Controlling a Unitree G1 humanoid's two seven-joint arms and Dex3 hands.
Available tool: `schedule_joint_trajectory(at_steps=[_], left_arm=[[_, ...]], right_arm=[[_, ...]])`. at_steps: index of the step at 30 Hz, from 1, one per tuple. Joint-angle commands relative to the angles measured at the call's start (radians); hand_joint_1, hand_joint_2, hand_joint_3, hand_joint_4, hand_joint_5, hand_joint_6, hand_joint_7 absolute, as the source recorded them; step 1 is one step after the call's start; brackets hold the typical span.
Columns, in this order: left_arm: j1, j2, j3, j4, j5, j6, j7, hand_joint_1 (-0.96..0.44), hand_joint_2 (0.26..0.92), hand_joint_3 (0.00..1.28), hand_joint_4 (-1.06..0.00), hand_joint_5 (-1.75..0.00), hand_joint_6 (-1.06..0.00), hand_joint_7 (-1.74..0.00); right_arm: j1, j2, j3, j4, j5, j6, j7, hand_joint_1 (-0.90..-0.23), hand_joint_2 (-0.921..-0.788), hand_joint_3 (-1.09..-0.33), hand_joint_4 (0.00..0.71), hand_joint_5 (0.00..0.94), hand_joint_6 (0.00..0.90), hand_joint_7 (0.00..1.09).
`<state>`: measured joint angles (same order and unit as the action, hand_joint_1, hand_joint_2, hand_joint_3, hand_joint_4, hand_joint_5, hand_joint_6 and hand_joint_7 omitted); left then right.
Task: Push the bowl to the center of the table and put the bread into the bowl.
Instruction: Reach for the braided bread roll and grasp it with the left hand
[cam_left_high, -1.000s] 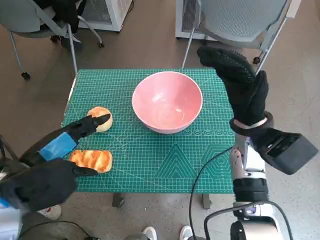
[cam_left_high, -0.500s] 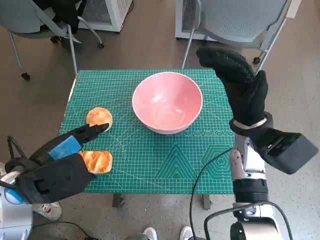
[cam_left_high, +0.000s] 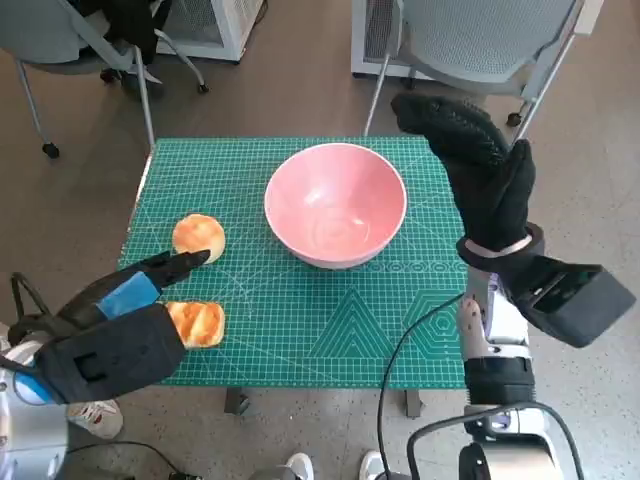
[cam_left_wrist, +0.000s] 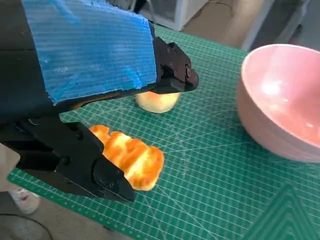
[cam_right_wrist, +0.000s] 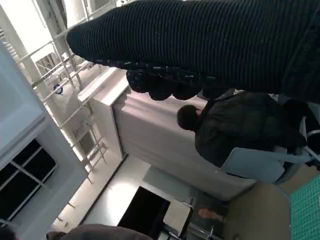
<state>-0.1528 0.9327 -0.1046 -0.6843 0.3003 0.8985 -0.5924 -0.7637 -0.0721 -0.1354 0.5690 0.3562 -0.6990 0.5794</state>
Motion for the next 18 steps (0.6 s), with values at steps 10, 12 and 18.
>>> schedule_joint_trajectory(at_steps=[10,12,18], left_arm=[[-0.001,0.006,-0.051,0.032,0.058,0.027,0.005,0.00,0.731,0.02,-0.18,0.00,-0.36,-0.01],[-0.006,0.003,-0.067,0.049,0.069,0.029,0.007,0.00,0.731,0.02,-0.18,0.00,-0.37,-0.01],[-0.015,-0.005,-0.105,0.093,0.092,0.036,0.009,-0.03,0.734,0.02,-0.18,0.00,-0.37,0.00]], right_arm=[[0.023,0.008,-0.001,0.008,0.006,0.013,0.007,-0.675,-0.921,-0.886,0.057,0.000,-0.001,0.28],[0.023,0.008,-0.001,0.006,0.008,0.015,0.008,-0.675,-0.921,-0.886,0.057,0.000,-0.001,0.28],[0.024,0.010,-0.001,0.001,0.010,0.018,0.008,-0.670,-0.921,-0.888,0.057,0.000,-0.001,0.28]])
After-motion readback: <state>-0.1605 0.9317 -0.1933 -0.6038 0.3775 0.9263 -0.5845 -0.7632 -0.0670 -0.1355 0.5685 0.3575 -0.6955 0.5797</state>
